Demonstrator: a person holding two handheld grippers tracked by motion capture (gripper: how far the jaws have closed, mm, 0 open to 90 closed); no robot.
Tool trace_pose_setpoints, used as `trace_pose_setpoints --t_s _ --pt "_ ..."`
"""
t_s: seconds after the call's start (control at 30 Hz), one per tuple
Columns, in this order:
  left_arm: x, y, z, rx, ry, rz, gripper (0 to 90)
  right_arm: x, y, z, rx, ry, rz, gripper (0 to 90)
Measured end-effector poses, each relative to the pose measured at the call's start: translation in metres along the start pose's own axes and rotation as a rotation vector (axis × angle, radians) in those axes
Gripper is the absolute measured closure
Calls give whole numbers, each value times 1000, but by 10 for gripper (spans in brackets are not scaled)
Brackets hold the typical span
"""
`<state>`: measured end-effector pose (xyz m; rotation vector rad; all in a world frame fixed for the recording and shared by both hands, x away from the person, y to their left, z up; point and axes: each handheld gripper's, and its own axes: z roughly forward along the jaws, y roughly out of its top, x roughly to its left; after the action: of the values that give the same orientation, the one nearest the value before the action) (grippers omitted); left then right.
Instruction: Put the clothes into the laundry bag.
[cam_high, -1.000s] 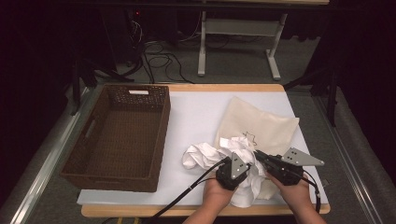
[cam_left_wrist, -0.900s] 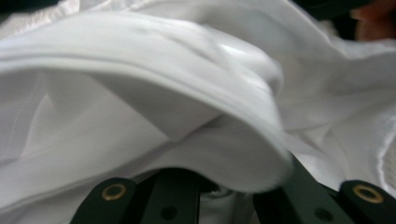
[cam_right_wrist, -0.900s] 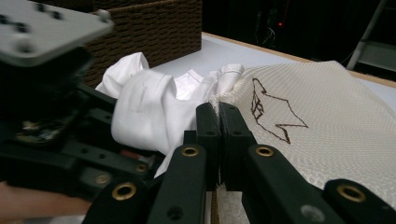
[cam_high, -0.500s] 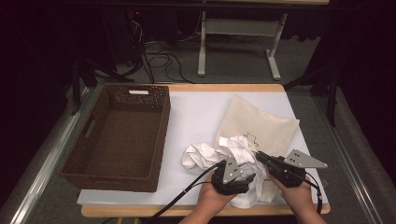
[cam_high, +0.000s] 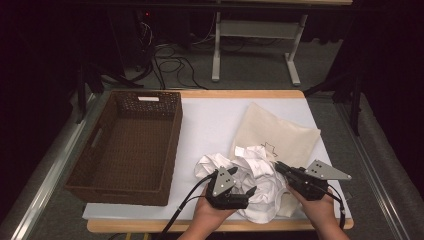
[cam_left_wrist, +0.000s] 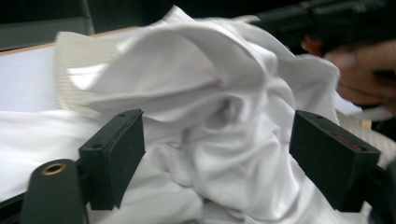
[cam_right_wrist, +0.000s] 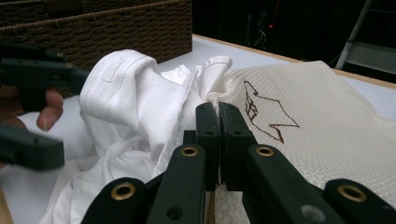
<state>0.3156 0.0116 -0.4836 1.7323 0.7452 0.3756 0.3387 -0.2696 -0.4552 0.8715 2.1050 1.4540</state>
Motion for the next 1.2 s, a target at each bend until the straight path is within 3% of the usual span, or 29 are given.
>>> trace_pose_setpoints --t_s 0.13,0.23,0.47,0.5,0.53,0.63,0.73,0.83,0.93,1.2 --pt "4 5 -4 -20 26 12 130 -2 0 -1 1 -4 3 890" --pt "7 12 -4 -52 26 -16 114 -1 0 0 0 -6 -2 889" --pt "2 28 24 -14 25 32 126 0 1 3 1 -3 -5 889" --pt "3 29 27 -9 33 28 158 0 1 3 1 4 -2 889" --pt "4 30 29 -9 12 17 229 0 0 2 3 -1 3 889" --pt "3 28 31 -14 -43 20 618 -1 0 2 4 -4 4 890" --pt "-7 25 32 -6 -52 45 847 -1 0 3 4 -5 -1 889" --pt "-21 22 34 13 -85 70 886 0 1 5 5 -1 -1 890" --pt "-33 16 46 67 -95 97 887 0 2 6 6 -1 -6 890" --pt "-32 5 83 153 -54 67 883 5 2 4 8 19 -11 890"
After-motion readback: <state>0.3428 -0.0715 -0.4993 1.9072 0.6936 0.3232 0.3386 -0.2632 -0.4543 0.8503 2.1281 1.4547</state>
